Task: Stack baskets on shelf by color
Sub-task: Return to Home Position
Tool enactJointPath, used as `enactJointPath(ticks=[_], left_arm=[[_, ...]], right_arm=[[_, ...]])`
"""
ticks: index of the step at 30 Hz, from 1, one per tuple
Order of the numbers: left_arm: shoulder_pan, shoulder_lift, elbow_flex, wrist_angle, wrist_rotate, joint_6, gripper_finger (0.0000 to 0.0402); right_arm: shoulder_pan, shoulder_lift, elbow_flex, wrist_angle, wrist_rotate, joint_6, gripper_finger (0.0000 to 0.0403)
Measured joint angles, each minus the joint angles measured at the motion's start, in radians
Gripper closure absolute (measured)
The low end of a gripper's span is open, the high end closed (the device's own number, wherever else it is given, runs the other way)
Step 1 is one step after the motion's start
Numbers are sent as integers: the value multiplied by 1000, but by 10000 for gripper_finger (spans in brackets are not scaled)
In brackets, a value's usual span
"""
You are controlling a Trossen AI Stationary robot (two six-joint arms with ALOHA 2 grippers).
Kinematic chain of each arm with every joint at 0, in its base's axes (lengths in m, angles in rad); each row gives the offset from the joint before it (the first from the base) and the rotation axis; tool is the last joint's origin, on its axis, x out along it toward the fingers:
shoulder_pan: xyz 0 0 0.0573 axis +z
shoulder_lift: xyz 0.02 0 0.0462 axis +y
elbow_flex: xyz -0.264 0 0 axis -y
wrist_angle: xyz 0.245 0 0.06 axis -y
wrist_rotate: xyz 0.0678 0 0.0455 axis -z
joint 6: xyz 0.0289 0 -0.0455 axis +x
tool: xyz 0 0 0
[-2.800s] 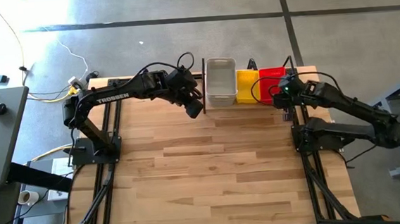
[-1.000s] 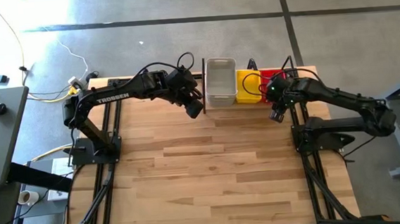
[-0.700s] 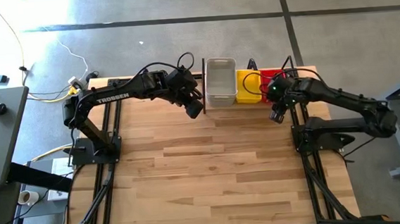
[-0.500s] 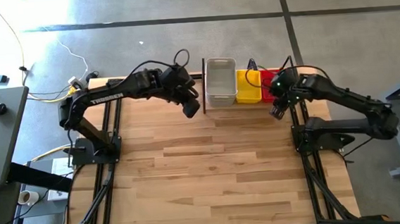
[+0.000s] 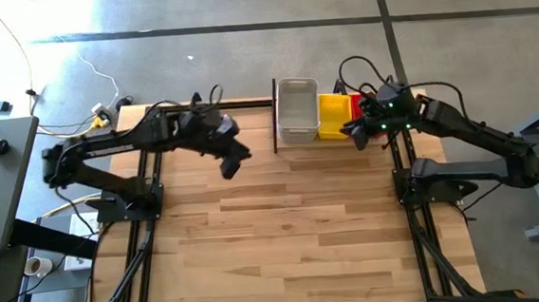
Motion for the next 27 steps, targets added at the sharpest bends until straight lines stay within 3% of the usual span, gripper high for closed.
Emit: enactJointPath(ticks=[3,14,27], left_arm=[[-7,-87,-120,121,82,8,312],[-56,-416,-535,432,67,44,312],[-58,-727,-946,736,66,50,312]], right_arm=[[83,0,0,110,25,75,293],[327,4,-1,327,212,163,293],[411,-14,14,421,229,168,293]])
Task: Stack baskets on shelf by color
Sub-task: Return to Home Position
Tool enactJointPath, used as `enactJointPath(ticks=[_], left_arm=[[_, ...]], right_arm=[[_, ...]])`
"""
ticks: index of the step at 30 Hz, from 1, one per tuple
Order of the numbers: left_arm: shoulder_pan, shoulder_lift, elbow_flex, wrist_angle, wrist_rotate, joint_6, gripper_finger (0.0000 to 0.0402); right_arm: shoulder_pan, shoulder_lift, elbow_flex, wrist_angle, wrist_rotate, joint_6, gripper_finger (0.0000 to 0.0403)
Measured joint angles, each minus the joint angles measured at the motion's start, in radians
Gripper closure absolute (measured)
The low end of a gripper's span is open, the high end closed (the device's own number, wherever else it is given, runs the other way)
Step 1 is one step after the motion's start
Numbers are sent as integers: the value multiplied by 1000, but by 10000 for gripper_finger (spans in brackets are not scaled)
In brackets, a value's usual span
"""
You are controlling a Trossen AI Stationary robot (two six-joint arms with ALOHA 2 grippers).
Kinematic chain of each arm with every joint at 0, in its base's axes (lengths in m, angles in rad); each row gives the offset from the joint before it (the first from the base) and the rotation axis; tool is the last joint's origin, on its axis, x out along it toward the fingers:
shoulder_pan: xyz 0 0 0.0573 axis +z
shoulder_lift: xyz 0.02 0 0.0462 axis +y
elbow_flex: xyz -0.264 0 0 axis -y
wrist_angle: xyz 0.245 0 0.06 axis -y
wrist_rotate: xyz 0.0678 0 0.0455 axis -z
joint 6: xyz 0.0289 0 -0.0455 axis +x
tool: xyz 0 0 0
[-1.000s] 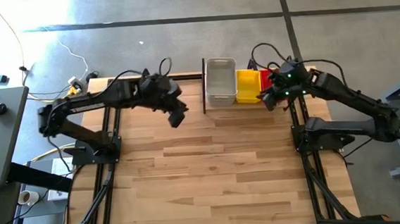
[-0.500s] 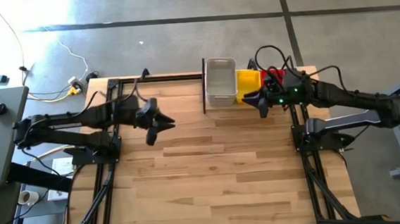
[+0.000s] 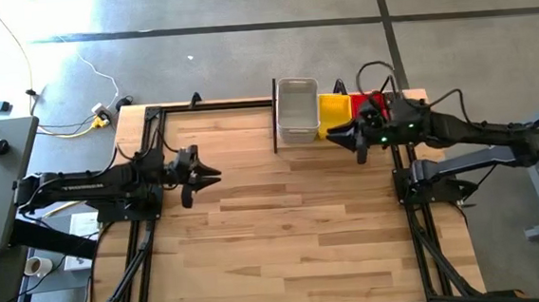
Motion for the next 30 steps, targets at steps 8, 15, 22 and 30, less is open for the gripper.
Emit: enactJointPath(ticks=[8,15,22,30], left_arm=[[0,-28,-189,237,0,-106,312],[2,-24,-213,252,0,-92,312],[2,-23,-212,211,-1,-102,312],[2,-23,-212,169,-1,-98,312]], right_arm=[[-4,-119,110,-139,-9,-83,293],[-4,-280,147,-303,109,-218,293],[-4,-466,-96,-255,118,-225,293],[-4,-624,-430,-82,117,-179,293]])
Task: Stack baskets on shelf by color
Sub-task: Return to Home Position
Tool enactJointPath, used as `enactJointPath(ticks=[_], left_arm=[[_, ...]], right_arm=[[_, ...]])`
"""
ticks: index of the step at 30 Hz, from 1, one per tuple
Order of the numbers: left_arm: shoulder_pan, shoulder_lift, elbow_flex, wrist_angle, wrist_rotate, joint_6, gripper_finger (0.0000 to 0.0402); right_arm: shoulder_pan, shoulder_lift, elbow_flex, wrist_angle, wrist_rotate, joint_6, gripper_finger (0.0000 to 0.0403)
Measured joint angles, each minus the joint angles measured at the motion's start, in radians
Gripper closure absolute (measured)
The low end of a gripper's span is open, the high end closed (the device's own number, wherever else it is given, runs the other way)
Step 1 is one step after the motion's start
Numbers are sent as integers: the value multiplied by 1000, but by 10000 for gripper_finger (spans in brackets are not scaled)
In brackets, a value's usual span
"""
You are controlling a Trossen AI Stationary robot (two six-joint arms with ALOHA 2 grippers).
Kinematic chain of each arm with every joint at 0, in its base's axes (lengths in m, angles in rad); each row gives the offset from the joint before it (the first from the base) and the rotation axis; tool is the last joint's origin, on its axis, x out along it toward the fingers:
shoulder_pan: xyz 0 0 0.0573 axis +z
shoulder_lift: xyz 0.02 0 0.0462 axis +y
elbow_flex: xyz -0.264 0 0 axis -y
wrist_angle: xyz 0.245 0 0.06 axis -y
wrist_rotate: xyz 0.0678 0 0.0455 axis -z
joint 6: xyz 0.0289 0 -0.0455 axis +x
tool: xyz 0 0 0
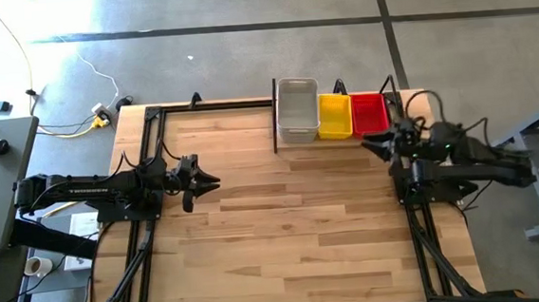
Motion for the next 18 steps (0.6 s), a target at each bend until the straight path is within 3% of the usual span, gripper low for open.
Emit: enactJointPath(ticks=[7,18], left_arm=[[0,0,0,-2,0,-5,312],[0,0,0,-2,0,-5,312]], right_arm=[[0,-48,-206,147,-1,-5,293],[0,-48,-377,250,-9,-1,293]])
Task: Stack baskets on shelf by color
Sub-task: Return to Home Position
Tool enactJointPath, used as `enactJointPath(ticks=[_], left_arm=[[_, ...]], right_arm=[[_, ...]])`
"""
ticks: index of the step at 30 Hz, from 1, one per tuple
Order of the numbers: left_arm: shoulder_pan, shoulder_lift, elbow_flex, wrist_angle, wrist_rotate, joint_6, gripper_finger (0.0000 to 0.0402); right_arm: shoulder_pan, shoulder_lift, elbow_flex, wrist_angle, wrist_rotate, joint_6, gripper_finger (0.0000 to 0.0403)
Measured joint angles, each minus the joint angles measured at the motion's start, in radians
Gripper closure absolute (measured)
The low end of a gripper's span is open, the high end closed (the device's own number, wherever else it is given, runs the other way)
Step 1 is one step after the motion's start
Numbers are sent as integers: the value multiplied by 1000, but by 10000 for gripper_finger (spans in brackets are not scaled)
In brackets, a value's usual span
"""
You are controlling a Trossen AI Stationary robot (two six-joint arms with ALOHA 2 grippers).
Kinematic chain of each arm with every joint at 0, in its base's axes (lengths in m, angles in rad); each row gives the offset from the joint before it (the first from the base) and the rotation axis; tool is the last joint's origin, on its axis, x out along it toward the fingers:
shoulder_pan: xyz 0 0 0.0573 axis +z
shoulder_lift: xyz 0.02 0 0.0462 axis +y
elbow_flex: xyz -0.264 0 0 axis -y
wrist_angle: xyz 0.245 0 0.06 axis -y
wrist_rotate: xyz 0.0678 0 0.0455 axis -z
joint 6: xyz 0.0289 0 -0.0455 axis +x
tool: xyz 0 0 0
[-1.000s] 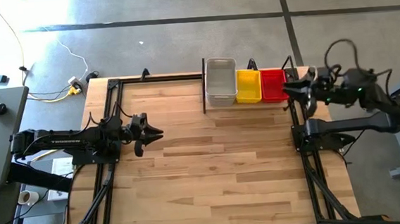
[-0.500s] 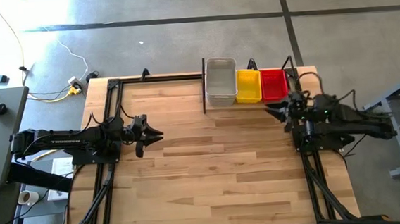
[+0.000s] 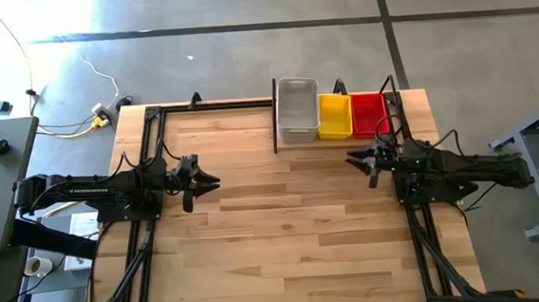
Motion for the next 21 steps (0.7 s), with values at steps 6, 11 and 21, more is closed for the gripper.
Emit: enactJointPath(ticks=[6,11,21], left_arm=[[0,0,0,0,0,0,312],[0,0,0,0,0,0,312],[0,0,1,0,0,0,312]], right_arm=[[0,0,-57,21,0,41,293],[0,2,-59,-11,-5,69,293],[0,2,-59,-12,-17,-69,293]])
